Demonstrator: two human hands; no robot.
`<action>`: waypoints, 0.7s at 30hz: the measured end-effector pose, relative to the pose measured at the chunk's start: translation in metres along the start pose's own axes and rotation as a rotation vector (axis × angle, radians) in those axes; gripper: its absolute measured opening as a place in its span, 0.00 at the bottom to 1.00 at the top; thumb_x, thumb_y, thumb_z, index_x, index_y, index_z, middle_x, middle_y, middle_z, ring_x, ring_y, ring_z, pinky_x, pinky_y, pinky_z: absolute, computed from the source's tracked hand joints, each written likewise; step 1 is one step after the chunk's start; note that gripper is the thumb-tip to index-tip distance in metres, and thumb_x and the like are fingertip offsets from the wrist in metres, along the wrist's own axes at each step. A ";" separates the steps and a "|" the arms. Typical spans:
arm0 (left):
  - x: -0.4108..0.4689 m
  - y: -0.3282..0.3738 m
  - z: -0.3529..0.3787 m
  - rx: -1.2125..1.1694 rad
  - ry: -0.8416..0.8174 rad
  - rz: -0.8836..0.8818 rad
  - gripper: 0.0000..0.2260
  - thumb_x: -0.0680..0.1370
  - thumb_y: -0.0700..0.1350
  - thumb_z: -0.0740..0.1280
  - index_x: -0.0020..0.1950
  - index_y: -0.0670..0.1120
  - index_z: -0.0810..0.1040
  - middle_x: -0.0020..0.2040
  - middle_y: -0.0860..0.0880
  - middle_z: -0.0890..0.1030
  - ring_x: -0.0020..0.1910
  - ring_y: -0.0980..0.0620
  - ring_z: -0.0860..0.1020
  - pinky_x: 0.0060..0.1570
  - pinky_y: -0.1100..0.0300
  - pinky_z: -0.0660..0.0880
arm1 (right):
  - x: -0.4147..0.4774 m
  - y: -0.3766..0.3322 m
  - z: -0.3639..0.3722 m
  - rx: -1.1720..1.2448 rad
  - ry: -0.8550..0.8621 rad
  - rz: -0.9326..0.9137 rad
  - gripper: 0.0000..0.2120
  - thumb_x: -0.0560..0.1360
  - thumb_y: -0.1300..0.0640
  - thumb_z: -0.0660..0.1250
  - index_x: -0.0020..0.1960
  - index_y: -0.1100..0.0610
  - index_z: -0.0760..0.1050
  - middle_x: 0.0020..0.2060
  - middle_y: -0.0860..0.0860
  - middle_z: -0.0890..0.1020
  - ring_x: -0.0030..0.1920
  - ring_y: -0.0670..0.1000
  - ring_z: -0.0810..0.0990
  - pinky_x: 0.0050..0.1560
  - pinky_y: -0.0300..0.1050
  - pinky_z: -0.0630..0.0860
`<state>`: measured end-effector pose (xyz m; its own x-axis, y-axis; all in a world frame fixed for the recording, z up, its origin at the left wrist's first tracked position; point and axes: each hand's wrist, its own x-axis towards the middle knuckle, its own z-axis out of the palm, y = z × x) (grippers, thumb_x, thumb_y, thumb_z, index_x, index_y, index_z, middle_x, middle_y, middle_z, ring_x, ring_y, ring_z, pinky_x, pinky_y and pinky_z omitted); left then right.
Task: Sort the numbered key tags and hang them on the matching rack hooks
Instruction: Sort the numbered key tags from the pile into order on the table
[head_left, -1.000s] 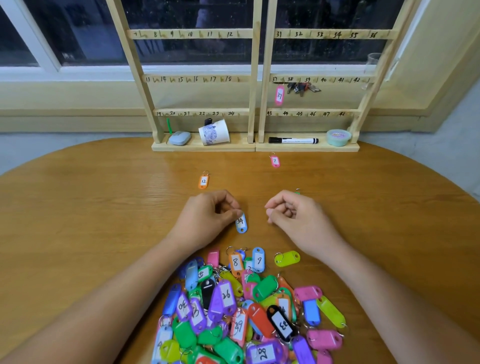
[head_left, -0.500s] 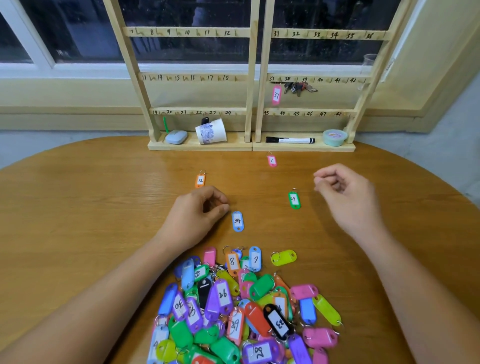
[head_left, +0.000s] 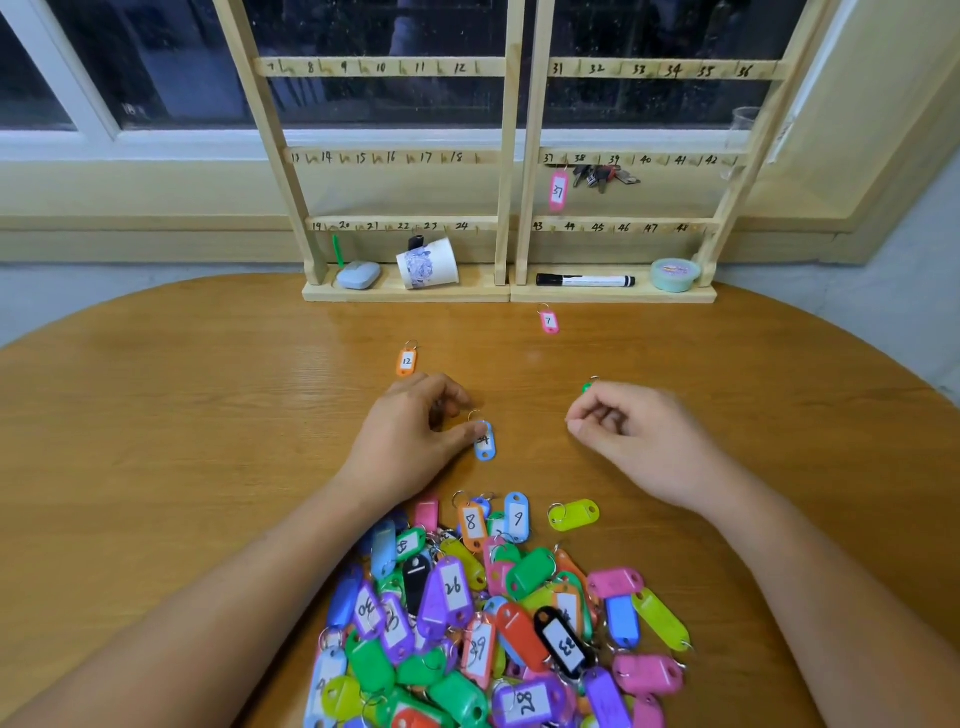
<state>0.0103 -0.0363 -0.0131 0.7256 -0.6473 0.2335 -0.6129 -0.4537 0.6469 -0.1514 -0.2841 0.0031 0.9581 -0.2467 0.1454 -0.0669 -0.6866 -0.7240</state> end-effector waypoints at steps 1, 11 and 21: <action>-0.001 0.001 -0.003 -0.034 0.000 -0.022 0.10 0.76 0.57 0.78 0.53 0.56 0.82 0.46 0.58 0.82 0.47 0.60 0.78 0.44 0.68 0.72 | 0.000 0.000 0.000 -0.001 -0.007 -0.002 0.07 0.78 0.55 0.75 0.46 0.43 0.83 0.40 0.43 0.82 0.38 0.50 0.77 0.42 0.51 0.77; -0.028 0.000 -0.035 -0.156 -0.168 0.008 0.06 0.77 0.48 0.79 0.51 0.54 0.85 0.46 0.57 0.85 0.42 0.58 0.80 0.43 0.70 0.72 | -0.011 -0.017 -0.009 -0.069 -0.390 -0.044 0.06 0.74 0.48 0.80 0.49 0.44 0.84 0.47 0.40 0.82 0.47 0.48 0.80 0.47 0.40 0.77; -0.033 0.016 -0.030 0.016 -0.426 0.201 0.15 0.75 0.60 0.78 0.58 0.58 0.84 0.53 0.59 0.81 0.53 0.58 0.80 0.53 0.61 0.76 | -0.016 -0.040 0.021 -0.121 -0.397 -0.124 0.12 0.75 0.45 0.79 0.56 0.43 0.82 0.51 0.42 0.78 0.54 0.46 0.78 0.55 0.45 0.77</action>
<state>-0.0137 -0.0040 0.0117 0.4011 -0.9155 0.0323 -0.7352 -0.3007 0.6075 -0.1584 -0.2379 0.0155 0.9922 0.1089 -0.0613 0.0462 -0.7755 -0.6297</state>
